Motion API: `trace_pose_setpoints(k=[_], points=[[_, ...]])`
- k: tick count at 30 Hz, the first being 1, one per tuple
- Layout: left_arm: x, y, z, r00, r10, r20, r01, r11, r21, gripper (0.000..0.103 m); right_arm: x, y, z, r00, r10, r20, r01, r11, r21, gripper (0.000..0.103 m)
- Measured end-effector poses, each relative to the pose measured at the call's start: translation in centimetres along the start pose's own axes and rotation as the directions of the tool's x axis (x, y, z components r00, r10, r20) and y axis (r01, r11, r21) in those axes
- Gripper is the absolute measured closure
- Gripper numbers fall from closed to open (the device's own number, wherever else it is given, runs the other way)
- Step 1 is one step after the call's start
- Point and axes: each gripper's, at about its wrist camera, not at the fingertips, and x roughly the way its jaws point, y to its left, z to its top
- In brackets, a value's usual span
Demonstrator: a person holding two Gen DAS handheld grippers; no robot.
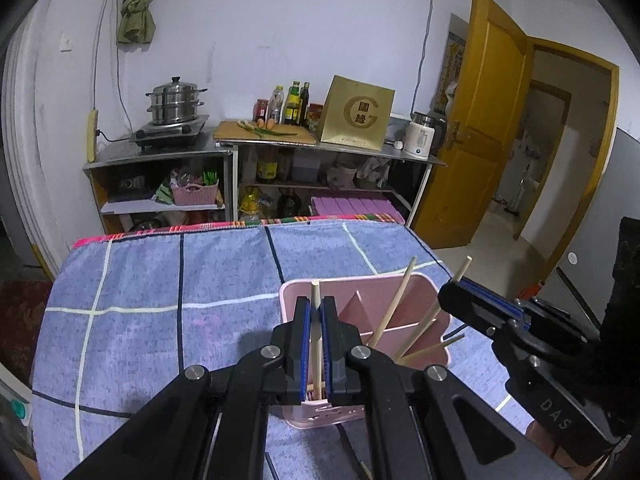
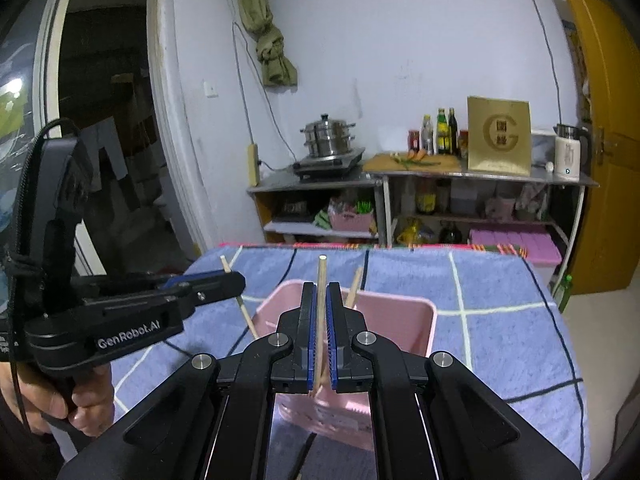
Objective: Organize utensils
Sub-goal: 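Open the left tool over the basket while the right tool releases its chopstick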
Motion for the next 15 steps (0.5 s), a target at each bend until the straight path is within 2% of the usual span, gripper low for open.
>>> trace_pose_setpoints(k=[4, 6, 7, 11, 15], points=[[-0.1, 0.1, -0.5, 1.0, 0.001, -0.006, -0.001, 1.0, -0.002, 0.098, -0.1, -0.1, -0.6, 1.0, 0.008, -0.025, -0.008, 1.0, -0.001, 0.098], [-0.4, 0.1, -0.6, 1.0, 0.003, -0.002, -0.004, 1.0, -0.002, 0.097, -0.5, -0.1, -0.7, 1.0, 0.004, -0.022, -0.004, 1.0, -0.006, 0.094], [-0.7, 0.0, -0.7, 1.0, 0.002, 0.002, -0.002, 1.0, -0.001, 0.096, -0.8, -0.1, -0.7, 1.0, 0.005, -0.021, -0.006, 1.0, -0.006, 0.091], [-2.5, -0.1, -1.4, 0.999, 0.006, 0.031, -0.006, 1.0, 0.001, 0.087, -2.4, -0.4, -1.0, 1.0, 0.004, -0.006, -0.004, 1.0, 0.002, 0.09], [-4.8, -0.3, -2.8, 0.998, 0.006, 0.061, -0.006, 1.0, 0.006, 0.086, -4.9, -0.6, -1.7, 1.0, 0.011, 0.016, -0.011, 1.0, 0.014, 0.09]])
